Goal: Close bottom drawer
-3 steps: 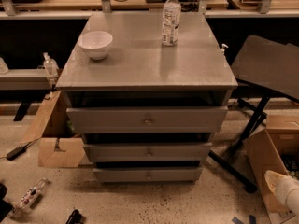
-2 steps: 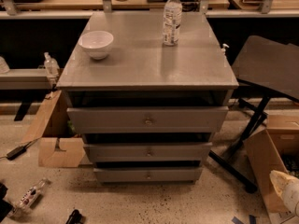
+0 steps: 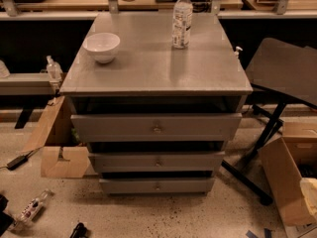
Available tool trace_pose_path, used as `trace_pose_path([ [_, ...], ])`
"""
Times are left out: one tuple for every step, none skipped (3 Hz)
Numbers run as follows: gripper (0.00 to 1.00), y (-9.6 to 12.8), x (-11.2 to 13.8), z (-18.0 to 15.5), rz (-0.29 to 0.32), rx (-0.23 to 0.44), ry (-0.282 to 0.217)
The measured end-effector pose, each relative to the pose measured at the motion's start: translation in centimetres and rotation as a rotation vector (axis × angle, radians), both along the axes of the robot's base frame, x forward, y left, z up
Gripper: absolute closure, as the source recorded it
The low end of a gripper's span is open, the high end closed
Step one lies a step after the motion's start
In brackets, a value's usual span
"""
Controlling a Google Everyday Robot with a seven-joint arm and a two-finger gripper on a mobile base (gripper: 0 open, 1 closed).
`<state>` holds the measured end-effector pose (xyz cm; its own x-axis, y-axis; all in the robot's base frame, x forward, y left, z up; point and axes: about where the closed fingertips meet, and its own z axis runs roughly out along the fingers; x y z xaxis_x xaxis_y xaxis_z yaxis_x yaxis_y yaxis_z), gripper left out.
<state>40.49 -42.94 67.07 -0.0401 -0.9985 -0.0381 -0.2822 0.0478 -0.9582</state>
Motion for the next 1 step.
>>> trace_pose_path([
  [1.0,2.41,-2.76,4.65,-0.009,0.018,-0.162],
])
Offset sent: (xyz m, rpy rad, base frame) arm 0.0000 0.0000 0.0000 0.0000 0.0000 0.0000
